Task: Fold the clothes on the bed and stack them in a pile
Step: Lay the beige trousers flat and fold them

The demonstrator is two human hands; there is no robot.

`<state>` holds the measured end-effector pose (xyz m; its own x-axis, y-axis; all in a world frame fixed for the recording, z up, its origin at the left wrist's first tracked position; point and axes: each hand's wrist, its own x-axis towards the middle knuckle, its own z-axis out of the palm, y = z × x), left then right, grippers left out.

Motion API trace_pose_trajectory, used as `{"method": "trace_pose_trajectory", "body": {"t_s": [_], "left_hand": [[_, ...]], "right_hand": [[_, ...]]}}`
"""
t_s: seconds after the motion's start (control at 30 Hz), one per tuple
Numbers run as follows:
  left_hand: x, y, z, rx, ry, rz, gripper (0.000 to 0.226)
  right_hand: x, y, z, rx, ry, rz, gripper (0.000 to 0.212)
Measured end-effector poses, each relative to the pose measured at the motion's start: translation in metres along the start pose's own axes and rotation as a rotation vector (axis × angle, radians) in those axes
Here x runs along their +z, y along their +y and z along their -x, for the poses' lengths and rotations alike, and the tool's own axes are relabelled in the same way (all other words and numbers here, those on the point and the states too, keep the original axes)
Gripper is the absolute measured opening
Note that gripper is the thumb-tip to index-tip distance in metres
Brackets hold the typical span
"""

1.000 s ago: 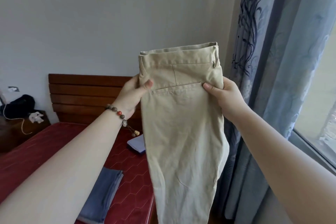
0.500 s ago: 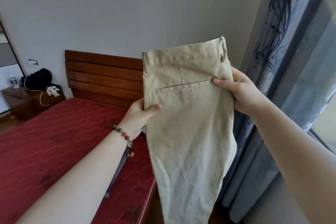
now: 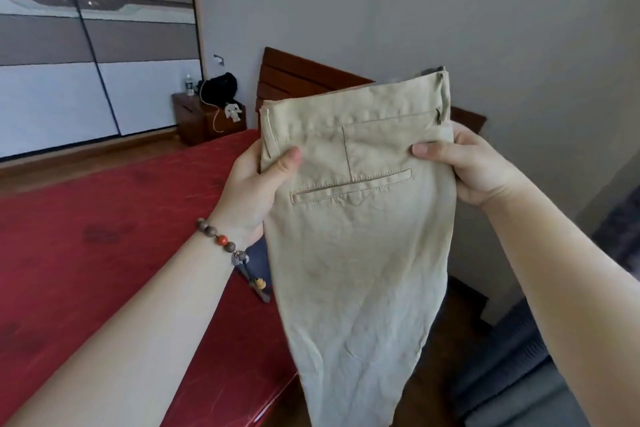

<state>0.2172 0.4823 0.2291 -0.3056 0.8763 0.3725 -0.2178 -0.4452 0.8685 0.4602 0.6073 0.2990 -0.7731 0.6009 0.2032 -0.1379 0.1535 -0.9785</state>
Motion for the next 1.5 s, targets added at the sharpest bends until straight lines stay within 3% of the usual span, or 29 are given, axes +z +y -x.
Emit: {"method": "trace_pose_trajectory", "body": {"t_s": [0.1,0.2,0.37,0.6,0.77,0.93,1.2,1.27,1.37,1.5], "left_hand": [[-0.037,0.013,0.016,0.035,0.115,-0.062,0.025],[-0.077,0.022,0.036,0.038,0.231,-0.114,0.034],[-0.153,0.026,0.048,-0.078,0.388,-0.174,0.031],[-0.278,-0.025,0.01,-0.141,0.649,-0.749,0.004],[-0.378,-0.084,-0.009,-0.146,0.777,-1.045,0.024],[-0.466,-0.158,-0.022,-0.218,0.865,-1.16,0.039],[-0.588,-0.262,-0.05,-0.35,0.976,-1.162,0.043],[-0.622,-0.294,-0.053,-0.467,1.04,-1.133,0.046],[-0.666,-0.359,-0.034,-0.827,1.017,-1.042,0.062],[-0.684,-0.446,0.021,-1.253,0.868,-1.003,0.066]], "right_hand": [[0.026,0.024,-0.038,0.057,-0.162,-0.05,0.041],[0.058,0.046,-0.076,0.107,-0.307,-0.131,0.049],[0.113,0.097,-0.142,0.194,-0.437,-0.209,0.04],[0.182,0.213,-0.239,0.187,-0.275,0.015,0.036],[0.227,0.299,-0.311,0.126,-0.152,0.28,0.033],[0.268,0.395,-0.377,0.135,-0.099,0.419,0.019],[0.3,0.548,-0.477,0.179,-0.098,0.559,0.032],[0.305,0.596,-0.505,0.264,-0.167,0.636,0.042],[0.305,0.673,-0.522,0.41,-0.329,0.835,0.068],[0.299,0.763,-0.495,0.487,-0.442,0.92,0.065]]}}
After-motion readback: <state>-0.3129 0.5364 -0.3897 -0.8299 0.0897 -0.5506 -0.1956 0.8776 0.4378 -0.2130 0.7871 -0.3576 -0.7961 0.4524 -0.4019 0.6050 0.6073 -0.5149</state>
